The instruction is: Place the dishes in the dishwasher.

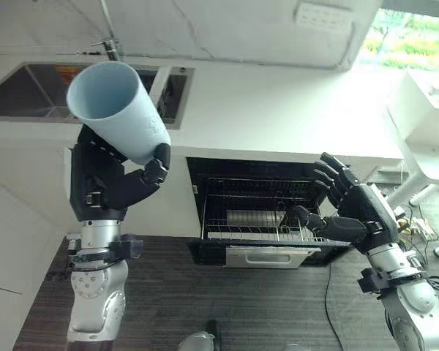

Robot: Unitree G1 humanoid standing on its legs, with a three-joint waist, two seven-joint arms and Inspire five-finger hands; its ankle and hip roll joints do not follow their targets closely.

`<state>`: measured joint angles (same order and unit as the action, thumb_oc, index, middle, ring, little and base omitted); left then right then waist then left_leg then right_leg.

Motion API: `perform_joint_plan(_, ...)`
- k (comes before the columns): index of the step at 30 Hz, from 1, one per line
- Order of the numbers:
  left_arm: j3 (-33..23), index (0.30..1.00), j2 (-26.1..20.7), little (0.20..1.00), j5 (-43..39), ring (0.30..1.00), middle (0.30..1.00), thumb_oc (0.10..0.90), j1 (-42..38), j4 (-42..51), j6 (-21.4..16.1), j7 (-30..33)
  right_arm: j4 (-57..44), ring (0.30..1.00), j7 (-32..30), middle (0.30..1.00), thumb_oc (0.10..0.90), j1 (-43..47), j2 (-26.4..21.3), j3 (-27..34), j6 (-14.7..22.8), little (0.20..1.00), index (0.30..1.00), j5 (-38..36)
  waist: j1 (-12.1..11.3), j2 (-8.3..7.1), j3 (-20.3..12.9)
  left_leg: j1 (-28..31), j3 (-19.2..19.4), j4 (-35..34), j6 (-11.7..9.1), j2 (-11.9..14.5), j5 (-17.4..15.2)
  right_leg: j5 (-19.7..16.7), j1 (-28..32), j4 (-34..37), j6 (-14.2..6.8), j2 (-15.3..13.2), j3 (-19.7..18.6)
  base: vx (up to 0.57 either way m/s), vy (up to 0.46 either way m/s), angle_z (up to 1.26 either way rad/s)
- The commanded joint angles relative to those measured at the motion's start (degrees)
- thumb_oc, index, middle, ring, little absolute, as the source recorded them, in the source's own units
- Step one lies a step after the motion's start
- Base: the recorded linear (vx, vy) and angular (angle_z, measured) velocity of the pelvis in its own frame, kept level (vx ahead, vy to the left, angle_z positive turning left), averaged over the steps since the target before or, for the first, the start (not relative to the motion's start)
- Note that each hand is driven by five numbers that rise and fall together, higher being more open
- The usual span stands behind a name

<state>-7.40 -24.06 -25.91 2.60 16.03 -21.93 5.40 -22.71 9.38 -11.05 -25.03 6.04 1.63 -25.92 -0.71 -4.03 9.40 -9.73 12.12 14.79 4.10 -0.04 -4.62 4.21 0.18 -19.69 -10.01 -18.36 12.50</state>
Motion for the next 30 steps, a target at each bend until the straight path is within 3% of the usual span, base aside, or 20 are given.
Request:
perform_joint_plan(1, -0.88, 0.300, -2.62, 0.300, 4.04, 0.300, 0.300, 0.400, -3.56, 7.57, -3.60, 1.00, -3.14, 0.900, -1.75, 0.900, 0.800, 4.01, -1.40, 1.75, 3.86, 0.900, 0.900, -1.54, 1.43, 1.02, -2.46, -0.16, -5.37, 2.39, -4.95, 4.16, -6.42, -2.13, -1.02, 2.50, -0.14, 5.54, 0.16, 0.05, -0.064, -0.06)
perform_joint_plan(3, -0.32, 0.300, -3.17, 0.300, 4.90, 0.300, 0.300, 0.400, -4.62, 7.57, -3.76, 2.12, -2.78, 0.900, -2.15, 0.900, 0.800, 4.22, -1.61, 1.26, 5.22, 0.900, 0.900, -1.82, 1.81, 0.79, -1.99, 0.12, -5.49, 2.39, -5.24, 4.12, -6.76, -0.12, -5.05, 2.50, -0.09, 5.62, -1.29, 0.05, -0.149, -0.15)
perform_joint_plan(9, 0.67, 0.300, -3.30, 0.300, 6.28, 0.300, 0.300, 0.400, -3.99, 7.98, -4.19, 2.76, -3.93, 0.900, -1.56, 0.900, 0.800, 4.87, -0.80, -0.13, 6.36, 0.900, 0.900, -2.28, 2.72, 0.75, -1.53, 1.99, -5.17, 2.39, -5.16, 4.58, -8.89, -2.08, -12.60, 2.50, -0.74, 4.86, -5.16, 0.08, -0.222, 0.00)
perform_joint_plan(13, 1.52, 0.300, -3.39, 0.300, 6.97, 0.300, 0.300, 0.400, -3.78, 7.85, -3.69, 3.54, -3.68, 0.900, -1.57, 0.900, 0.800, 5.67, -1.16, -1.33, 6.04, 0.900, 0.900, -3.43, 2.67, 0.61, -2.16, 2.74, -4.32, 2.39, -5.46, 6.41, -9.10, 0.60, -11.05, 2.50, -0.51, 6.51, -4.75, 0.11, -0.362, 0.13)
perform_joint_plan(19, 3.00, 0.300, -2.63, 0.300, 5.16, 0.300, 0.300, 0.400, -2.99, 8.35, -1.11, 5.39, -4.16, 0.900, -2.49, 0.900, 0.800, 7.69, -4.33, -0.50, 3.19, 0.900, 0.900, -4.88, 2.77, 1.59, -3.63, 3.95, -1.54, 2.39, -9.48, 12.13, -5.83, 4.63, -8.94, 2.50, 2.67, 9.85, -2.59, 0.12, -0.340, 0.20)
perform_joint_plan(22, 4.25, 0.300, -1.63, 0.300, 7.45, 0.300, 0.300, 0.400, -3.02, 7.61, -1.37, 7.45, -3.76, 0.900, -3.41, 0.900, 0.800, 7.89, -5.74, 0.59, 3.05, 0.900, 0.900, -5.20, 2.12, 1.74, -2.74, 3.31, -0.32, 2.39, -10.16, 11.87, -2.97, 5.26, -7.85, 2.50, 3.43, 10.16, -1.78, 0.03, -0.178, 0.17)
perform_joint_plan(26, 4.22, 0.300, -1.34, 0.300, 7.23, 0.300, 0.300, 0.400, -2.62, 5.21, -3.39, 6.85, -2.87, 0.900, -3.68, 0.900, 0.800, 7.97, -5.39, 0.57, 4.42, 0.900, 0.900, -5.28, 2.63, 2.77, -2.00, 0.86, 0.35, 2.39, -10.25, 12.77, -2.73, 5.89, -7.35, 2.50, 3.25, 10.13, -1.45, 0.00, -0.001, 0.17)
perform_joint_plan(30, 6.25, 0.300, -1.19, 0.300, 10.74, 0.300, 0.300, 0.400, -2.59, 3.49, -4.21, 8.25, -1.97, 0.900, -3.72, 0.900, 0.800, 7.55, -3.36, -1.99, 6.34, 0.900, 0.900, -4.17, 3.00, 3.51, -3.18, 1.51, -2.88, 2.39, -9.45, 10.30, -5.47, 6.19, -7.17, 2.50, 3.18, 9.86, -1.66, 0.01, 0.090, -0.03)
